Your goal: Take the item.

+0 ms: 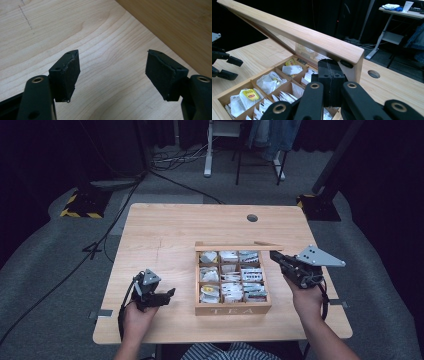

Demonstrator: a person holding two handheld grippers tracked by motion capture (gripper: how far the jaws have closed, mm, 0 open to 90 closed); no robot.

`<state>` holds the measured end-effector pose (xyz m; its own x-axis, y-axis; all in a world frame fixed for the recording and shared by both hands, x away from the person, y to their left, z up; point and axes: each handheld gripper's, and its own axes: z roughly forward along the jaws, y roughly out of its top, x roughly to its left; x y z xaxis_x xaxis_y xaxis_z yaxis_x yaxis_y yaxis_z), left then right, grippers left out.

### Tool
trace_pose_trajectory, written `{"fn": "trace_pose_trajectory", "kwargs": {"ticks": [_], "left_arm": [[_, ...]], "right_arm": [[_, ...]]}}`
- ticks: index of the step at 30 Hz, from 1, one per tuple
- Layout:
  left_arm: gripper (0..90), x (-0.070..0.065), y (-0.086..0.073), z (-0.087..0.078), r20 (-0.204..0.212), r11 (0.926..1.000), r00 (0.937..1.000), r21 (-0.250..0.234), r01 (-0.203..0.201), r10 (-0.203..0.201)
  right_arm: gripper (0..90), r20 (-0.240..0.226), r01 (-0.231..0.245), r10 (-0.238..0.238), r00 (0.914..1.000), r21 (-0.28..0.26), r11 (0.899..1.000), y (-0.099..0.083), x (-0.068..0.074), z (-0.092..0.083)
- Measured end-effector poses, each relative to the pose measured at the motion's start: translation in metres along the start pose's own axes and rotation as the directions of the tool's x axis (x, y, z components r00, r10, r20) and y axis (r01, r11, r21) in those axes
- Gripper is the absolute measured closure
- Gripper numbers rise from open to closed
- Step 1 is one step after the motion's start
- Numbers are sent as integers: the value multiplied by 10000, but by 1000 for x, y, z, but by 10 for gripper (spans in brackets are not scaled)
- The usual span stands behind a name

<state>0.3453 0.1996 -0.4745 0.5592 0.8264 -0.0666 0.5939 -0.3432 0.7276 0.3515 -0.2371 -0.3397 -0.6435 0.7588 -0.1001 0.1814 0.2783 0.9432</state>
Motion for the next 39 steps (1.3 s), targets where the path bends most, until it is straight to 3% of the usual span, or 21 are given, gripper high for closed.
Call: {"fn": "trace_pose_trajectory", "kwargs": {"ticks": [6,9,14,15,17,26,29,34,36,39], "left_arm": [[282,-4,7,-9,442,9998,9990,-160,-96,103],[282,-6,11,-17,680,9995,9977,-313,97,-76],[295,-11,18,-27,876,9998,9962,-199,15,3],[295,-14,22,-30,1206,9999,9927,-98,36,-24],[297,-16,25,-32,1266,10000,9920,-89,24,-12],[302,-43,41,-45,1643,9971,9840,-423,-625,687],[312,-54,47,-48,1807,9927,9763,-389,-1139,1191],[315,-73,54,-50,2056,9860,9644,-492,-1594,1662],[315,-81,57,-49,2228,9835,9581,-581,-1713,1800],[335,-92,60,-46,2526,9770,9439,-635,-2034,2129]], "right_arm": [[898,-54,-47,47,10000,-67,10000,0,-1,0],[898,-63,-47,46,10000,-88,10000,0,-2,0],[898,-77,-70,70,9999,-112,9999,0,-2,1],[898,-73,-77,76,9999,-123,9999,-1,-2,1],[898,-74,-76,75,9999,-125,9999,-1,-2,1],[898,-38,33,-33,10000,-118,9999,-1,-2,0],[898,-20,41,-41,10000,-121,9999,-1,-1,1],[898,-15,43,-43,10000,-123,9999,-1,-1,1],[898,-25,48,-48,10000,-122,9999,-1,-2,1],[898,-33,58,-59,10000,-124,9999,0,-2,1]]}}
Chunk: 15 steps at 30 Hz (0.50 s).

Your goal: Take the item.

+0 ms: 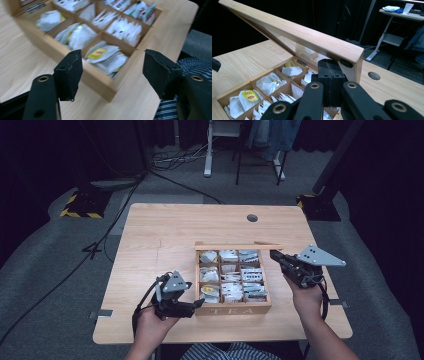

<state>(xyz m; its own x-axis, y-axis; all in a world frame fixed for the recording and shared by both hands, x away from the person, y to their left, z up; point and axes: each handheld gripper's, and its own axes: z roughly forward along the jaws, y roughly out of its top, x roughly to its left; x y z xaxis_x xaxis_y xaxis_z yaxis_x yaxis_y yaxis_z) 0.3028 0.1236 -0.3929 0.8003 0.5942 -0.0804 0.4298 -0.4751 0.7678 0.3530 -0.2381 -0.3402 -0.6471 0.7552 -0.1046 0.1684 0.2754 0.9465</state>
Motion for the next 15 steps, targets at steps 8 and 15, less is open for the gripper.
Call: {"fn": "trace_pose_trajectory", "kwargs": {"ticks": [8,15], "left_arm": [[417,-10,16,15,653,9981,9959,-64,-620,623],[491,-14,30,26,1389,9954,9857,-79,-950,952]], "right_arm": [[898,-19,-19,19,10000,23,10000,0,0,0],[898,-17,-26,27,10000,59,10000,0,0,0]]}}
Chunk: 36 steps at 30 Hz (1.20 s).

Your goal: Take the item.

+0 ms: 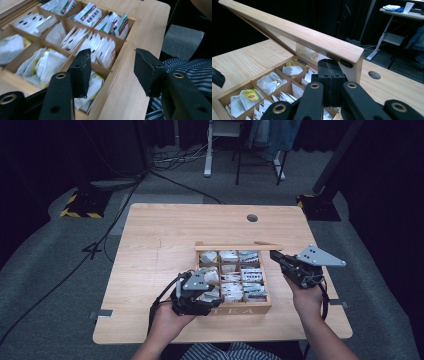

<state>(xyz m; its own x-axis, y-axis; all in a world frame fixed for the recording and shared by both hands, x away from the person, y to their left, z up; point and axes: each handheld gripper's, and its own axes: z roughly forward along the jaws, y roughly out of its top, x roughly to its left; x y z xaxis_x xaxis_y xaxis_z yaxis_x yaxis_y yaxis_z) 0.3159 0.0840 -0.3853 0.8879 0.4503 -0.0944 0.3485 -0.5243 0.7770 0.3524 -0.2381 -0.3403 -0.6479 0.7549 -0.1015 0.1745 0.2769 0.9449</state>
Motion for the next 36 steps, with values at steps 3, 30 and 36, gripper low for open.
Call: {"fn": "trace_pose_trajectory", "kwargs": {"ticks": [3,30,36], "left_arm": [[533,-1,8,7,207,9996,9995,185,-228,225],[613,10,21,69,1004,9950,9933,877,475,-563],[677,16,16,72,1006,9924,9920,1044,653,-758]], "right_arm": [[898,4,-8,8,10000,0,10000,0,0,0],[898,-143,20,-21,9999,-77,10000,-1,-2,1],[898,-128,22,-23,9999,-70,10000,-1,-2,1]]}}
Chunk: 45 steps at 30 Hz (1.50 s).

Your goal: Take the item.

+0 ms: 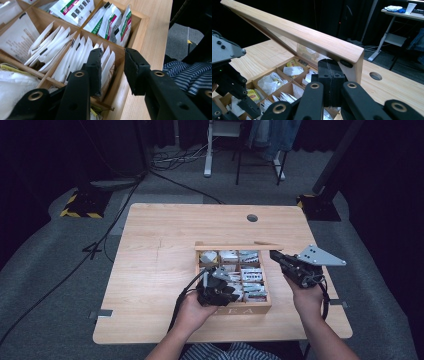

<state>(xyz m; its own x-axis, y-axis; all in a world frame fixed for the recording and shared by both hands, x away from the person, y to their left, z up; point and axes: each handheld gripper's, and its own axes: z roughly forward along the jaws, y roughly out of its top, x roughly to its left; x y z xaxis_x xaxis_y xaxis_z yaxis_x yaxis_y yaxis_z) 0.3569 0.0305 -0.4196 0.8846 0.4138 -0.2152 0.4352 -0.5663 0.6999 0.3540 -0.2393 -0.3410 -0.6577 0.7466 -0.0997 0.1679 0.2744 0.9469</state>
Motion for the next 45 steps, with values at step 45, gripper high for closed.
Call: {"fn": "trace_pose_trajectory", "kwargs": {"ticks": [45], "left_arm": [[886,4,-7,10,-11,9960,9997,867,-224,225]], "right_arm": [[898,6,39,-39,10000,8,10000,0,0,0]]}}
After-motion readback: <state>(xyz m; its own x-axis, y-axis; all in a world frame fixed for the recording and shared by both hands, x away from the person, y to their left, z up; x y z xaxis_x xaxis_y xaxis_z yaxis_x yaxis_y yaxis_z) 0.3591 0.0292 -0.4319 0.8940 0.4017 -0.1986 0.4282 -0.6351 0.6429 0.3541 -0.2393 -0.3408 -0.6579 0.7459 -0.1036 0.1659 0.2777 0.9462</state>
